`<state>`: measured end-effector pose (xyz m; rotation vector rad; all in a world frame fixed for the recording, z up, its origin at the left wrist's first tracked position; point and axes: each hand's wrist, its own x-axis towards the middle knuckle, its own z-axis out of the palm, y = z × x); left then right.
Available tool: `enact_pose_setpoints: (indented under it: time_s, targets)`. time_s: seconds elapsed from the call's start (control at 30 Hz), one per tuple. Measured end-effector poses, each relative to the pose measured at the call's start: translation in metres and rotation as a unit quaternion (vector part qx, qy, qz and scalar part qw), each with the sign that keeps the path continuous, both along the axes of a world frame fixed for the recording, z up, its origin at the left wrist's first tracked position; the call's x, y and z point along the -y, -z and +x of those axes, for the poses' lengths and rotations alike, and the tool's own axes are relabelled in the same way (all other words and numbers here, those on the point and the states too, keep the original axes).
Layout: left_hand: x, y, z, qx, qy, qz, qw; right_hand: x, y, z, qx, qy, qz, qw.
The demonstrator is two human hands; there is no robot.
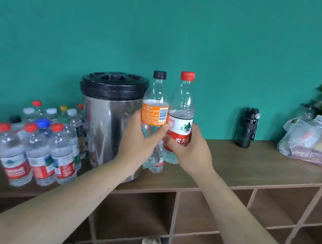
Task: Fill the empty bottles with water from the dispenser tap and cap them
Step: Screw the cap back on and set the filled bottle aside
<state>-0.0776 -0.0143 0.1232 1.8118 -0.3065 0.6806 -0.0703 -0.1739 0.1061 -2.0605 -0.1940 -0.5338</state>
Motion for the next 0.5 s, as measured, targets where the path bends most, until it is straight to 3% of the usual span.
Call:
enact_pose_setpoints:
  time_s: [0.23,0.5]
  targets:
    - [-0.118,-0.045,-0.109,0.035,-0.086,-0.022,0.995,-0.118,-0.044,-0.061,0.037,-0.162,0.027,0.986]
    - [-0.260,-0.077,-0.221,0.050,-0.274,-0.003,0.960,-0.291,-0.077,-0.116,0.042,-0.350,0.037,0.935]
